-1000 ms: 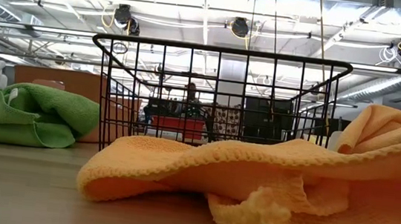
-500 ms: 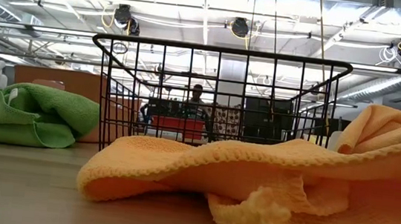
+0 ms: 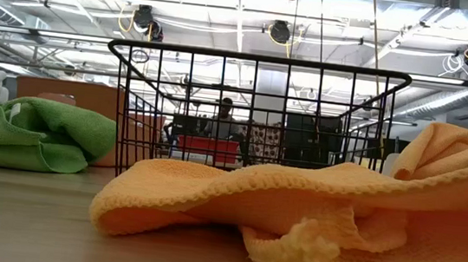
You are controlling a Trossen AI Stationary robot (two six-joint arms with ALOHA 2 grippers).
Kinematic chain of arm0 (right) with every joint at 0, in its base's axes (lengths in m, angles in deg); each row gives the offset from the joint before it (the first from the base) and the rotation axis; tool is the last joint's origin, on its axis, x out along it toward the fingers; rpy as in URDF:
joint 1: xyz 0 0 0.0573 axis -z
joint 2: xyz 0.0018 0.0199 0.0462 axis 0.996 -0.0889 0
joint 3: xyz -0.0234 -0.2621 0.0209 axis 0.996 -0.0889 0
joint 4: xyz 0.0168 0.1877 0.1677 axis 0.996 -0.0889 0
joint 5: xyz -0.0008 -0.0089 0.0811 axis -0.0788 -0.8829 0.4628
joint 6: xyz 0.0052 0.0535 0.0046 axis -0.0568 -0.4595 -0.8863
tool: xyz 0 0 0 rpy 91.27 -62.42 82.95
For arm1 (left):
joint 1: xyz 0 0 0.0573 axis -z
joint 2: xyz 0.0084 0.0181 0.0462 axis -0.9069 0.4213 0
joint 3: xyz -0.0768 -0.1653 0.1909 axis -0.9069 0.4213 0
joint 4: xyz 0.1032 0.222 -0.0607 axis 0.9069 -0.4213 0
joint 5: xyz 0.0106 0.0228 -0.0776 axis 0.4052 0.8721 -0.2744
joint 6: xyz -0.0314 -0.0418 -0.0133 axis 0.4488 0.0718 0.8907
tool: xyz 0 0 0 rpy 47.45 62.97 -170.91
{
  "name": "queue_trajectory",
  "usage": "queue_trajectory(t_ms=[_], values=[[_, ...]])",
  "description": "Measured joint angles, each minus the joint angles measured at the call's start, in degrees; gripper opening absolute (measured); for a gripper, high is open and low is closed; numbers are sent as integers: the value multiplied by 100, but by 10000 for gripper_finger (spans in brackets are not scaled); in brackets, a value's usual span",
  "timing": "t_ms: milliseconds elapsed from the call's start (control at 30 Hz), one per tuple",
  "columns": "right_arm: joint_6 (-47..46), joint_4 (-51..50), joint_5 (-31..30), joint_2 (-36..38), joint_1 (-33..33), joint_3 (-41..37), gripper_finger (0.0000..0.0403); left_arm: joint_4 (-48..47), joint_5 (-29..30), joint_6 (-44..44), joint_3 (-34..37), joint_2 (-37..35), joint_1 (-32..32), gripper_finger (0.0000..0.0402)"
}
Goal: Sort microfiber towel by color & place in baskets
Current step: Put the yellow microfiber towel into the white bin
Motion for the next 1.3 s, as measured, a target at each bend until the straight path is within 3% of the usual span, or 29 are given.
queue_trajectory(t_ms=[233, 300, 567, 767, 900, 1033, 1300], values=[[58, -90, 13, 0, 0, 0, 50, -26, 2, -2, 0, 0, 4, 17], [159, -90, -5, 0, 0, 0, 19, -28, 2, -2, 0, 0, 4, 27], [347, -335, -279, 97, -1, -2, 15, -435, 83, -2, -9, -2, 205, 107], [197, -1122, -392, 626, 133, -2, 11, -1811, 665, 557, -9, -2, 452, 178], [30, -1884, -598, 1127, 313, -2, 11, -2872, 1184, 1347, -9, -2, 488, 188], [-512, -3002, -604, 1696, 720, -2, 11, -3389, 1226, 1825, -9, -2, 496, 189], [-2125, -6011, -598, 2919, 1878, -2, 11, -3415, 1480, 1408, -9, -2, 485, 189]])
